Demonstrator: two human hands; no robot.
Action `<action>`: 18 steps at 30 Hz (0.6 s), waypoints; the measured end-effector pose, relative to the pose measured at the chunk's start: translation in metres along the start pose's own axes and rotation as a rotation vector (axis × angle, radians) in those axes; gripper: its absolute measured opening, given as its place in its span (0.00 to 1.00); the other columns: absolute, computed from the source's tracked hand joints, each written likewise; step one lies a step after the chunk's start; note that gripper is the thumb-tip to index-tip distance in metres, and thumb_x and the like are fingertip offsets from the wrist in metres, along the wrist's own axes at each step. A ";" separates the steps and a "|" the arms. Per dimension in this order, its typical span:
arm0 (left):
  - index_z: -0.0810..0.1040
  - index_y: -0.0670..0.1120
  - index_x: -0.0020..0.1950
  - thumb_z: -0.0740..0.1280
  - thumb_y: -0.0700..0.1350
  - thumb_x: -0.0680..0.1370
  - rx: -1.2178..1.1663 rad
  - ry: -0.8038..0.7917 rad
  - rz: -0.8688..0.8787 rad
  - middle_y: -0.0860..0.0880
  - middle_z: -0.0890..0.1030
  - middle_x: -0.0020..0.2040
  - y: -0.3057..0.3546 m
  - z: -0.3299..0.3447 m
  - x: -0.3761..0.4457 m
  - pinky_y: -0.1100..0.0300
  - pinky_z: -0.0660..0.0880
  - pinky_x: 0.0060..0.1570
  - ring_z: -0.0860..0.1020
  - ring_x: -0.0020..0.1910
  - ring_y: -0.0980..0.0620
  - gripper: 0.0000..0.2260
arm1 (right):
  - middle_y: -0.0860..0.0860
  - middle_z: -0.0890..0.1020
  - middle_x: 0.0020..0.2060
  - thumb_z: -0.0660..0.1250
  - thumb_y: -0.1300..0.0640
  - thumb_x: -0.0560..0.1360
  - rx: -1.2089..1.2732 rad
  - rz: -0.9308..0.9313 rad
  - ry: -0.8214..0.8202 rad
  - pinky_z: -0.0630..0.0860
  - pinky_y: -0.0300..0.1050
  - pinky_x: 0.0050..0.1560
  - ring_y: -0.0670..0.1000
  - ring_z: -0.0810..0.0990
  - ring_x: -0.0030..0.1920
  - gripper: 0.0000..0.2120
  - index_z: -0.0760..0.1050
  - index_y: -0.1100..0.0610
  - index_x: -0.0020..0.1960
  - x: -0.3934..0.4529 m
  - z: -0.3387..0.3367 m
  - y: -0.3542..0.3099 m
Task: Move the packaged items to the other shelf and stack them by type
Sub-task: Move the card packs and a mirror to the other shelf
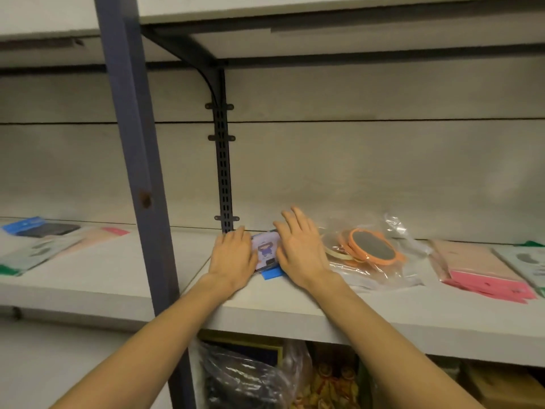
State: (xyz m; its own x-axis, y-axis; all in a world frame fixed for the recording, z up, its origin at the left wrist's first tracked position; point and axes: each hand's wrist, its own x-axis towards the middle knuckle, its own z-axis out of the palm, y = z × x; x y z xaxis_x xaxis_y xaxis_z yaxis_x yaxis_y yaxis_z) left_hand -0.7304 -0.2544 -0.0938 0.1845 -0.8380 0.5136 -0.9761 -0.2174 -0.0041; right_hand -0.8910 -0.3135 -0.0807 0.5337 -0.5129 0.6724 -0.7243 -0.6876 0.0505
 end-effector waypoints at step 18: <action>0.68 0.41 0.73 0.67 0.45 0.79 -0.032 0.771 0.062 0.40 0.63 0.78 -0.158 -0.165 -0.090 0.42 0.58 0.76 0.63 0.77 0.43 0.24 | 0.66 0.55 0.79 0.63 0.58 0.80 0.475 -0.030 0.698 0.49 0.54 0.80 0.63 0.51 0.80 0.32 0.56 0.70 0.78 0.027 -0.098 -0.152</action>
State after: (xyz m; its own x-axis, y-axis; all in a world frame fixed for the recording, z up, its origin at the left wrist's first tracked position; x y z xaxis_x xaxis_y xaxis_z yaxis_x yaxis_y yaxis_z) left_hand -0.6122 -0.0623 0.0022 0.0082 -0.2607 0.9654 -0.9870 -0.1569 -0.0340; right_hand -0.8091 -0.1723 0.0016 0.0445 -0.1634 0.9856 -0.3702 -0.9190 -0.1357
